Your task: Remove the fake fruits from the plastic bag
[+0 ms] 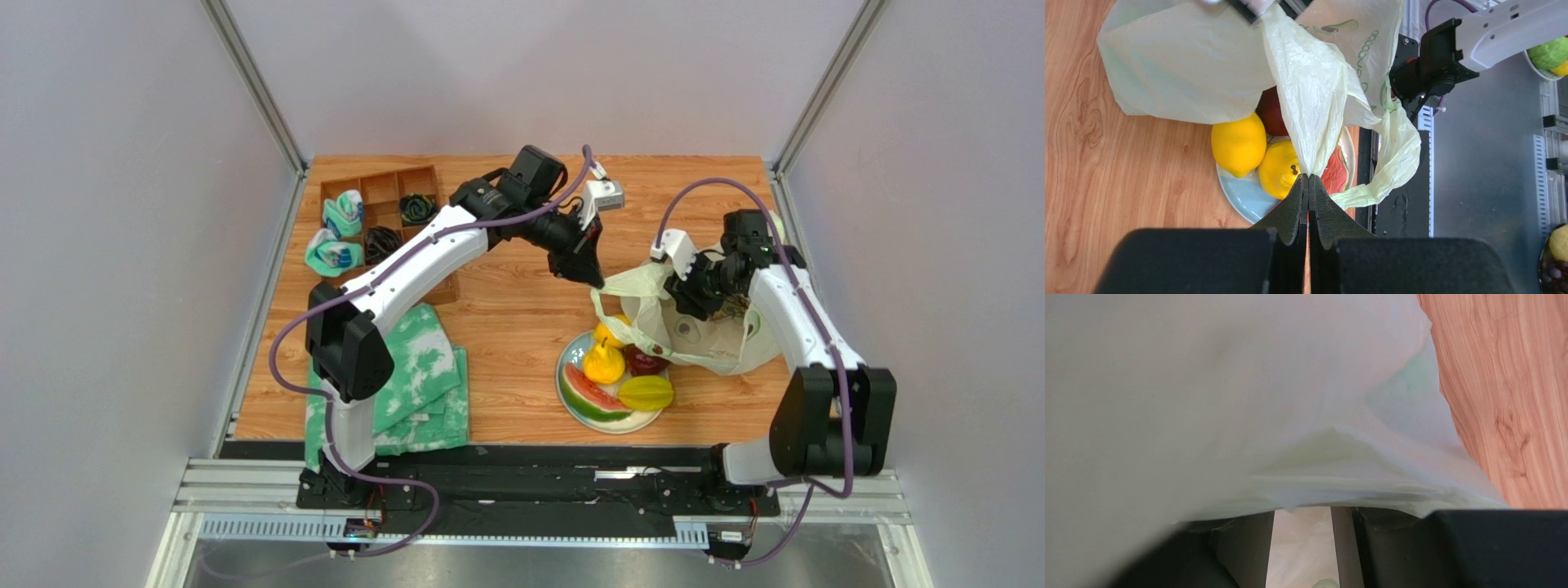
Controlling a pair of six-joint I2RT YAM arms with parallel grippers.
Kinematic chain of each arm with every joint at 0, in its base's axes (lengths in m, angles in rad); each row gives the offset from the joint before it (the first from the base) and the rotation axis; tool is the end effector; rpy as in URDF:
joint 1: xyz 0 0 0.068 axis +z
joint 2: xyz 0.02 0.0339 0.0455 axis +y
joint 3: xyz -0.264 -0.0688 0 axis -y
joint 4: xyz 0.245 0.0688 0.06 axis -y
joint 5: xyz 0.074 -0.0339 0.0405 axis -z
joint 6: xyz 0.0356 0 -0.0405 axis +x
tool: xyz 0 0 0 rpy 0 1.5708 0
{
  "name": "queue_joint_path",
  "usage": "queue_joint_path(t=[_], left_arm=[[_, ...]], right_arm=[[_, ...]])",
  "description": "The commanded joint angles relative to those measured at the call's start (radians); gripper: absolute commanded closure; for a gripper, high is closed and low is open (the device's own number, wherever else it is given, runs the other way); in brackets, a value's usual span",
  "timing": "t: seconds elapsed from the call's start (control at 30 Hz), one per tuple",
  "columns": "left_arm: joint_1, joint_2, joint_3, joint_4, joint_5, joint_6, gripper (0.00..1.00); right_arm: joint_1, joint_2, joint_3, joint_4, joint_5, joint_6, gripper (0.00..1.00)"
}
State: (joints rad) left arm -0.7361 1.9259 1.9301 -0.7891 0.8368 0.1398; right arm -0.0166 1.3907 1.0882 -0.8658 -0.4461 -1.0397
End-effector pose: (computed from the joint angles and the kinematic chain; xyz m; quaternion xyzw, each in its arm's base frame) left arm 0.2978 -0.3054 0.3529 0.4989 0.6985 -0.4616 0.2242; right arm 0.2662 0.0109 0.2599 -0.5063 0.8116 0.0890 0.2776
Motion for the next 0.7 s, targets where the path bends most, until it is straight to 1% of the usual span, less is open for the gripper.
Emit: queue_joint_path(t=[0.0, 0.03, 0.1, 0.2, 0.23, 0.37, 0.5, 0.6, 0.63, 0.67], left_arm=[[-0.002, 0.028, 0.061, -0.009, 0.048, 0.023, 1.00], [0.001, 0.034, 0.069, -0.016, 0.047, 0.026, 1.00], [0.007, 0.053, 0.092, -0.033, 0.054, 0.033, 1.00], [0.018, 0.065, 0.104, -0.042, 0.054, 0.044, 1.00], [0.021, 0.068, 0.106, -0.042, 0.054, 0.044, 1.00], [0.026, 0.077, 0.125, -0.048, 0.050, 0.049, 1.00], [0.026, 0.073, 0.127, -0.047, 0.054, 0.052, 1.00], [0.026, 0.068, 0.122, -0.044, 0.062, 0.052, 1.00], [0.026, 0.067, 0.119, -0.044, 0.065, 0.050, 1.00], [0.026, 0.065, 0.116, -0.044, 0.068, 0.049, 1.00]], right_arm=[[0.012, 0.131, 0.093, 0.106, 0.027, -0.155, 0.60], [0.044, 0.152, 0.104, 0.122, 0.026, -0.160, 0.60], [0.050, 0.215, 0.143, 0.132, 0.023, -0.163, 0.60], [0.067, 0.275, 0.168, 0.175, 0.053, -0.149, 0.54], [0.073, 0.289, 0.180, 0.203, 0.072, -0.120, 0.51], [0.073, 0.320, 0.191, 0.237, 0.255, -0.053, 0.49], [0.047, 0.289, 0.124, 0.254, 0.352, -0.049, 0.48], [0.041, 0.281, 0.049, 0.355, 0.432, -0.020, 0.39], [0.043, 0.286, 0.036, 0.425, 0.443, -0.007, 0.31], [0.043, 0.309, 0.033, 0.459, 0.493, 0.021, 0.28]])
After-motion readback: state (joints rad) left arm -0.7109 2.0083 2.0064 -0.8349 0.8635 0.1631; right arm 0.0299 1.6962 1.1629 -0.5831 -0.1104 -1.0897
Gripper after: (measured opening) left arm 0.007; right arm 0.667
